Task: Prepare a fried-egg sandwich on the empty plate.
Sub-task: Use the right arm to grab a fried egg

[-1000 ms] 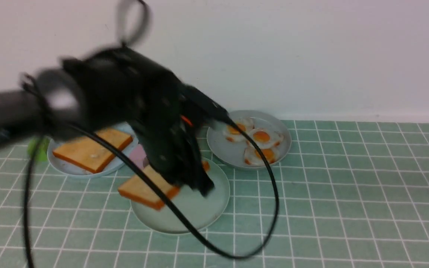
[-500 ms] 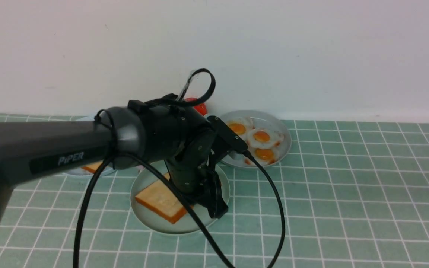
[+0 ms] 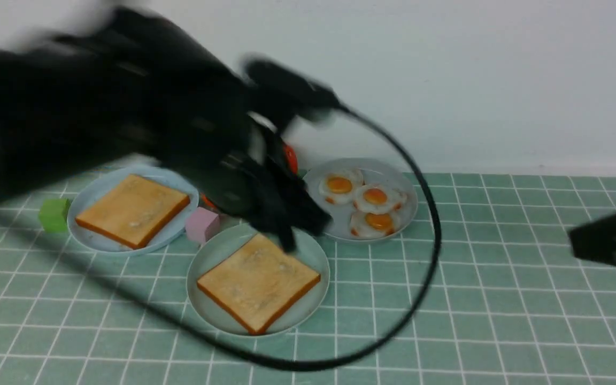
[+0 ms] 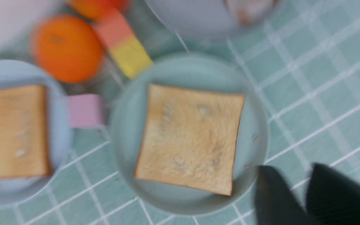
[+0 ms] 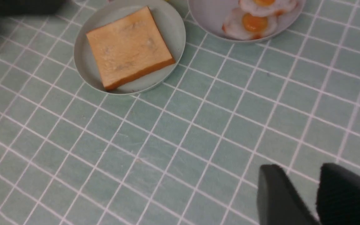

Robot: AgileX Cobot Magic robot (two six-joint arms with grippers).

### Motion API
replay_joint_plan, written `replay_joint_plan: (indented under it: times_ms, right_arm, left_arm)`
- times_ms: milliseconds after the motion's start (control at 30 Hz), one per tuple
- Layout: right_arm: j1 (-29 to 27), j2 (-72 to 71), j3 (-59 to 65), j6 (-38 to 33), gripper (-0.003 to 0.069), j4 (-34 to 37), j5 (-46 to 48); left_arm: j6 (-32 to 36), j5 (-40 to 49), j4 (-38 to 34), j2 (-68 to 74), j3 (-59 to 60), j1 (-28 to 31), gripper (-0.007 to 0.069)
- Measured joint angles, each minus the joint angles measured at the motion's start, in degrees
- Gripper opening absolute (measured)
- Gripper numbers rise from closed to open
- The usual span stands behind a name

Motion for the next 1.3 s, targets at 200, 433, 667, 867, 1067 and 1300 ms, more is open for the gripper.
replay_joint_plan:
  times_ms: [200, 433, 667, 867, 1067, 1300]
  right_arm:
    - [0.0, 16.0, -7.9, -4.6, 0.0108, 2.3, -1.2]
    - [3.2, 31.9, -18.7, -5.8, 0.0105, 0.8, -1.7]
    - [9.8, 48.9, -35.2, -4.9, 0.0167, -12.1, -1.7]
    - [11.6, 62.3, -49.1, 0.2, 0.0388, -23.9, -2.2]
    - [11.8, 72.8, -58.9, 3.1, 0.0622, -27.0, -2.5]
    - [12.0, 78.5, -62.8, 3.7, 0.0645, -28.3, -3.1]
  left_arm:
    - [-4.2, -2.3, -0.3, -21.2, 14.9, 0.1, -0.0013]
    - [-11.7, -11.3, -0.3, -41.2, 33.9, 0.1, -0.0013]
    - [-20.7, -18.4, 4.3, -55.8, 44.7, 0.1, -0.0013]
    - [-23.7, -17.7, 8.9, -57.6, 45.8, 0.1, -0.0013]
    - [-23.7, -17.5, 10.5, -56.4, 45.9, 0.1, -0.0013]
    - [-23.7, -17.5, 10.8, -56.4, 45.9, 0.1, -0.0013]
